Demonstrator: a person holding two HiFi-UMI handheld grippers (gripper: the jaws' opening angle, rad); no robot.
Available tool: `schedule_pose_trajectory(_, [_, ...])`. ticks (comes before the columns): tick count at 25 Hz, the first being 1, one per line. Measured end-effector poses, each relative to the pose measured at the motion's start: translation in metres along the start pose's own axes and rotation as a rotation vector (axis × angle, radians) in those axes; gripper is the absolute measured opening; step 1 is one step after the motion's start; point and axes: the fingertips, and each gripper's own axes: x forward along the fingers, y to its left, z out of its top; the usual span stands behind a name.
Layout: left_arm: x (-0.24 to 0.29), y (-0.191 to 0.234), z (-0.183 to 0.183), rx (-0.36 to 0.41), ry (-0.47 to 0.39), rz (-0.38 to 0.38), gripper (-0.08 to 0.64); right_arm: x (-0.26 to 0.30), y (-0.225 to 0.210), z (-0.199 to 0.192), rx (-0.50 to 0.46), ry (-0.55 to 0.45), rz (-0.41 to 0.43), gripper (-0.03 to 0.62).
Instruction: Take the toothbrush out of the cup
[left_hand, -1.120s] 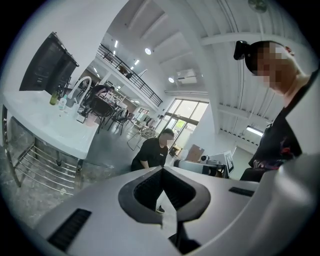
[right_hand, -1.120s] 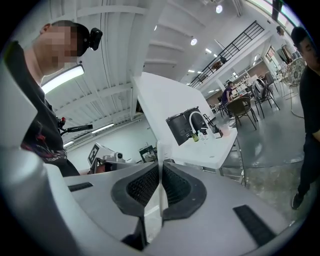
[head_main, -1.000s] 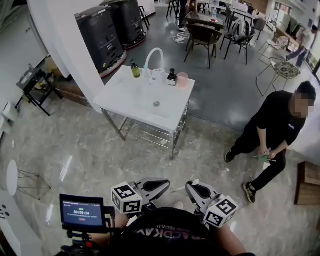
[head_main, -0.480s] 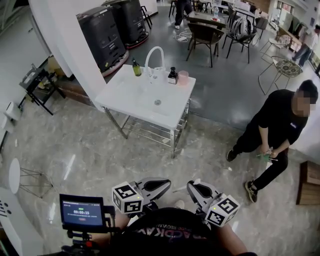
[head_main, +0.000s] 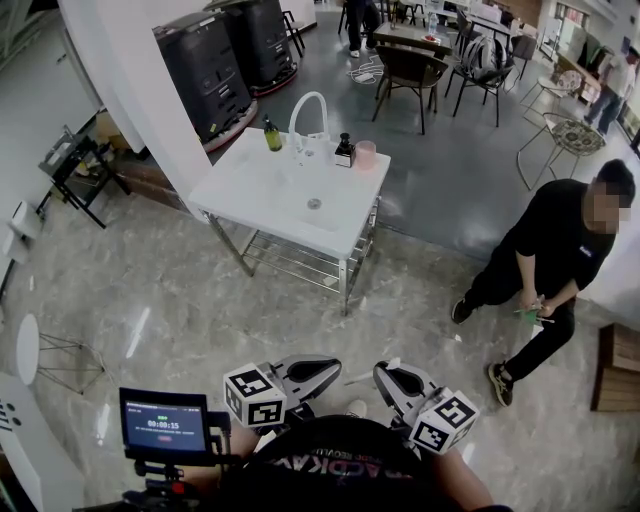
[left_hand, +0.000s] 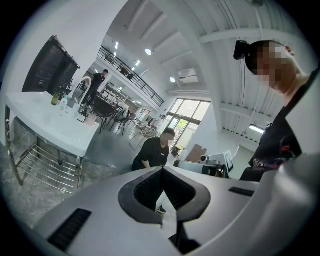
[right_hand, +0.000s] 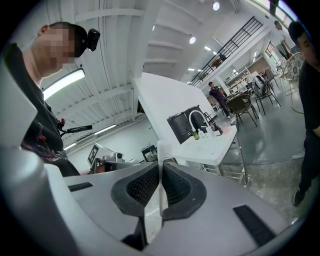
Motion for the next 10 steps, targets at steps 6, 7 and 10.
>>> schedule_pose_trajectory(6, [0.003, -0.008, -0.002, 0.005, 0.0, 0.002, 0.008, -0.009, 0.001, -0.001, 0.003, -0.004, 0.0, 0.028])
schedule_pose_trajectory(7, [0.001, -0.006, -0.001, 0.005, 0.0, 0.002, 0.008, -0.006, 0.001, 0.0, 0.004, -0.004, -0.002, 0.028])
schedule_pose_trajectory(10, [-0.003, 0.005, 0.004, 0.004, 0.002, -0.001, 0.008, 0.006, -0.001, 0.001, 0.006, -0.004, -0.008, 0.028])
